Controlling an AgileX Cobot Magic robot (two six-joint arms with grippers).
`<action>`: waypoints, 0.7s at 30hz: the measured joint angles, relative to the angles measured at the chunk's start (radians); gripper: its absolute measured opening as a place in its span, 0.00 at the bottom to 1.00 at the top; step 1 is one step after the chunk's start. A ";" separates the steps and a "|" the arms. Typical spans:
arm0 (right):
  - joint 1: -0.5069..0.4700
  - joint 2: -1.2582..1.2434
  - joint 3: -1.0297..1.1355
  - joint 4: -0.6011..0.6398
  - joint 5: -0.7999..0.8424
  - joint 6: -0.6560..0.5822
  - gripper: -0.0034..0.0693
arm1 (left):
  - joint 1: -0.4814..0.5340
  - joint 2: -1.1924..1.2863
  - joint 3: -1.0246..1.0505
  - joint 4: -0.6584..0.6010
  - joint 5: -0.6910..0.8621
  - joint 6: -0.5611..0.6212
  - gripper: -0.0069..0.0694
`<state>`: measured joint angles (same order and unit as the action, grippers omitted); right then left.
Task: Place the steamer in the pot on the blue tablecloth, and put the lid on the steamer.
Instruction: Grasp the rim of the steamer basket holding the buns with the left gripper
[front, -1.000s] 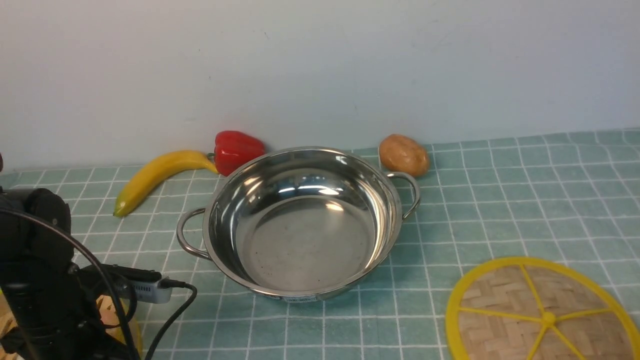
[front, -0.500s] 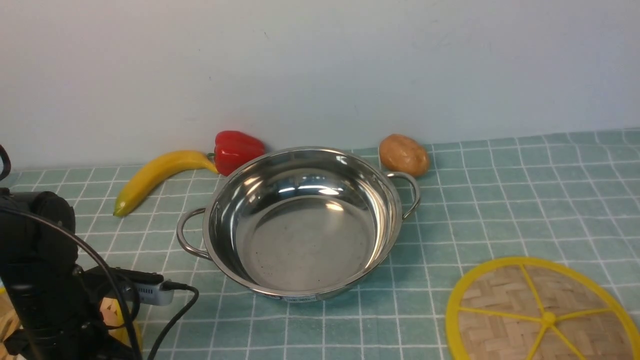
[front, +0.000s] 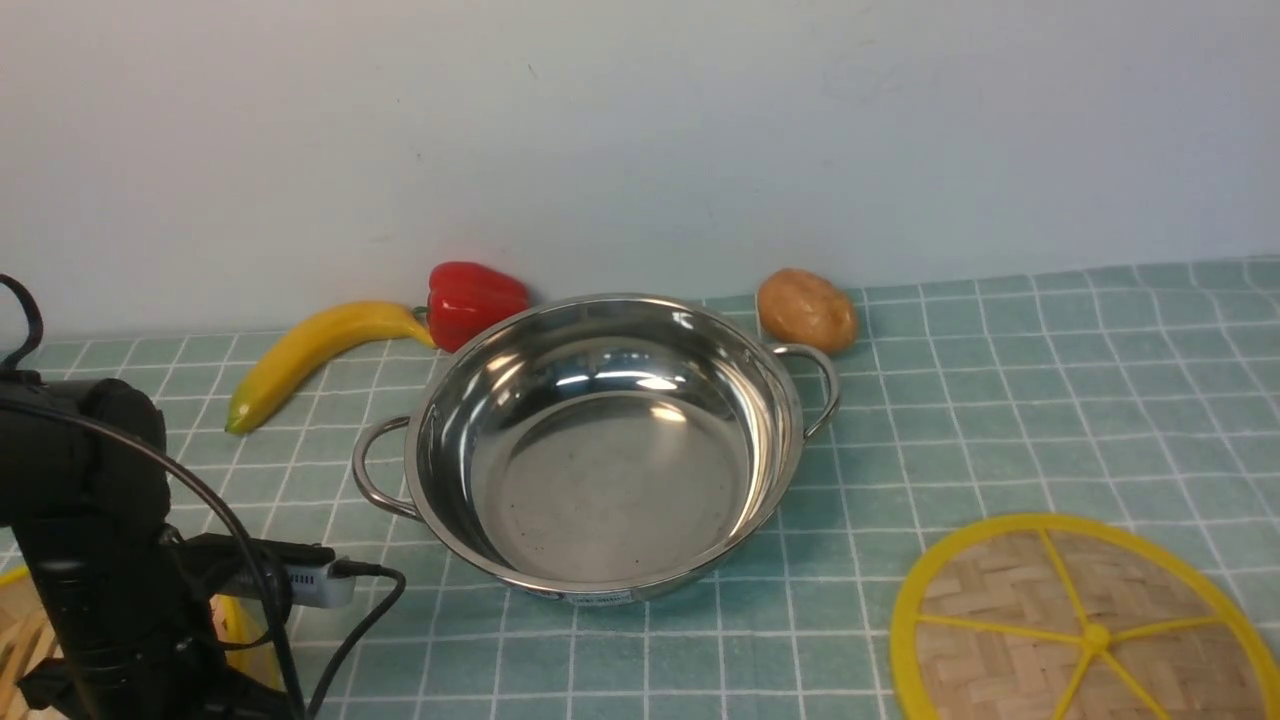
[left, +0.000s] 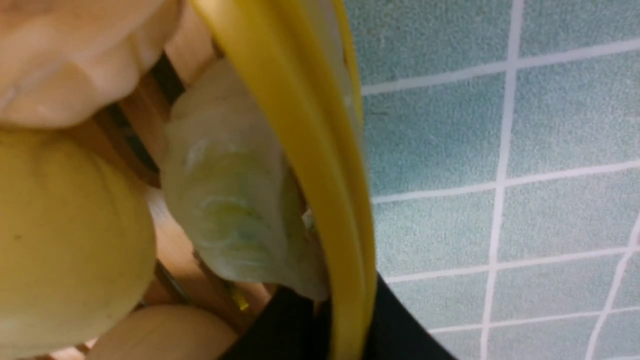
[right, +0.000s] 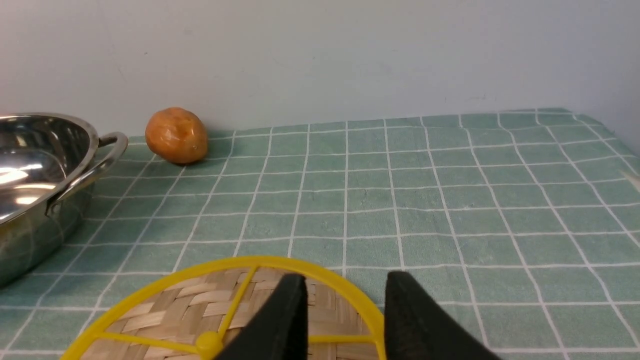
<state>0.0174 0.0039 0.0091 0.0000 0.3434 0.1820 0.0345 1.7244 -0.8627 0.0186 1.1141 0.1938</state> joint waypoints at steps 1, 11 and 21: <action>0.000 0.000 0.000 0.000 0.000 0.000 0.38 | 0.000 -0.001 0.000 0.000 0.000 0.000 0.20; 0.000 0.000 0.000 0.000 0.000 0.000 0.38 | 0.001 -0.057 -0.002 0.036 0.022 -0.007 0.16; 0.000 0.000 0.000 0.000 0.000 0.000 0.38 | 0.001 -0.061 -0.234 0.027 0.097 0.031 0.16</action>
<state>0.0174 0.0039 0.0091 0.0000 0.3434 0.1820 0.0354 1.6630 -1.0964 0.0454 1.2110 0.2246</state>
